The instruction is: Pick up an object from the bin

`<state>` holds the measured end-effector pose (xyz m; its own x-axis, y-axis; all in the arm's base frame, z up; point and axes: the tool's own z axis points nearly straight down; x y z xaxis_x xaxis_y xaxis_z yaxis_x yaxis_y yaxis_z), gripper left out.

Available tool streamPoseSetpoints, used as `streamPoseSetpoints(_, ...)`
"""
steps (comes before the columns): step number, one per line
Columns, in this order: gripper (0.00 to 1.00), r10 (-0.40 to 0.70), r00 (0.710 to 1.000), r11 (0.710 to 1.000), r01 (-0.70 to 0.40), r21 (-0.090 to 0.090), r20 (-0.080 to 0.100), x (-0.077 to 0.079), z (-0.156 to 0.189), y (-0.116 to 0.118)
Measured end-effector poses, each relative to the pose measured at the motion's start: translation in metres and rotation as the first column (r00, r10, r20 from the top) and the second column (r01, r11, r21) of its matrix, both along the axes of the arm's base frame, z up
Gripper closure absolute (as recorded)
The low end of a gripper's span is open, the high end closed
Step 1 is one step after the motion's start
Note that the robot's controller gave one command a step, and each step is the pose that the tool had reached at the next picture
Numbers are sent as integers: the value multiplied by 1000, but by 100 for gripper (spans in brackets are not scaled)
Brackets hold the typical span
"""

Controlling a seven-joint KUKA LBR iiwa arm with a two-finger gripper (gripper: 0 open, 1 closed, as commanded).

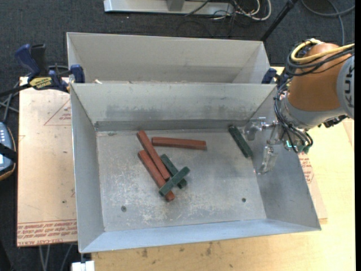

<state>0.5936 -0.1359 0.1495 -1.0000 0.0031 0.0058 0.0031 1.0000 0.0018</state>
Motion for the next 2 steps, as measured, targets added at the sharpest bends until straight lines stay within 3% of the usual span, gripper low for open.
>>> streamPoseSetpoints(1, 0, 3, 1000, 1000, -3, -1, 8, 2, 4, 0)
streamPoseSetpoints(2, 0, -147, 989, 989, 147, -2, 20, 31, -36, 1)
